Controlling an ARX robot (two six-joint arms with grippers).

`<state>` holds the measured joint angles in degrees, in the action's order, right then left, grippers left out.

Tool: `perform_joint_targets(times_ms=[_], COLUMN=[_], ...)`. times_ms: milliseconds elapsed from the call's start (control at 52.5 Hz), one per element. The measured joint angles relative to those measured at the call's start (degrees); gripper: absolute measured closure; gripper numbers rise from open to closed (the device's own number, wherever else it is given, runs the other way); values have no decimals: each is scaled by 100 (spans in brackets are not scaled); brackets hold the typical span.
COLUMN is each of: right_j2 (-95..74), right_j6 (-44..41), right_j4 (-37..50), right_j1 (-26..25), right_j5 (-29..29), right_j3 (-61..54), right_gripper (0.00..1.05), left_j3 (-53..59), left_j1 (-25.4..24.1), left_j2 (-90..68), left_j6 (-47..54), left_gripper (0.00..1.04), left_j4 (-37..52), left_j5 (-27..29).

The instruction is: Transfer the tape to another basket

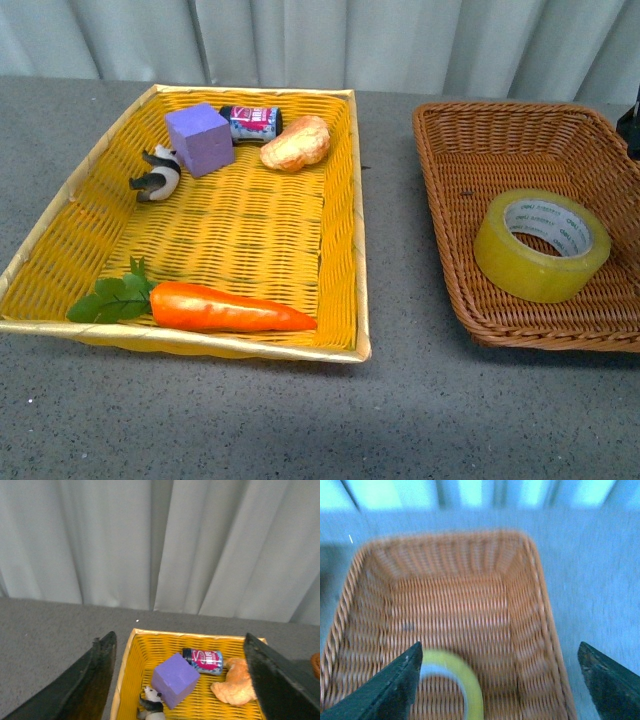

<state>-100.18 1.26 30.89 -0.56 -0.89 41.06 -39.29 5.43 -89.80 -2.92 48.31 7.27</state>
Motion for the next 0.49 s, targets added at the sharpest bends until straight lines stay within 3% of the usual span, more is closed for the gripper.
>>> perform_joint_targets(times_ms=[57,133,209,324,419,495], right_j2=[-195,72,557,1360,1867,2179], right_j6=[-50,-101,-105,-107,-107,-125], right_j4=[2229,3829,4079,3648,3541,3438], right_j1=[26,66,52,50,55,55], right_j5=[55,94,70,72,74,74], right_j3=[-767,-1486,-1821,-2315,-2649,-2865], right_gripper=[29,47,62,85,102,104], left_j3=[544,1071,1473,2017,2380,2590], left_j1=[-44,-92,-131,-229,-472,-535], left_j2=[363,726,1008,1488,1862,2135], left_j6=[118,184,205,229,247,247], left_gripper=[45,62,77,100,101,101], left_j4=[404,568,638,682,680,640], left_j5=[-214,-304,-348,-442,-699,-691])
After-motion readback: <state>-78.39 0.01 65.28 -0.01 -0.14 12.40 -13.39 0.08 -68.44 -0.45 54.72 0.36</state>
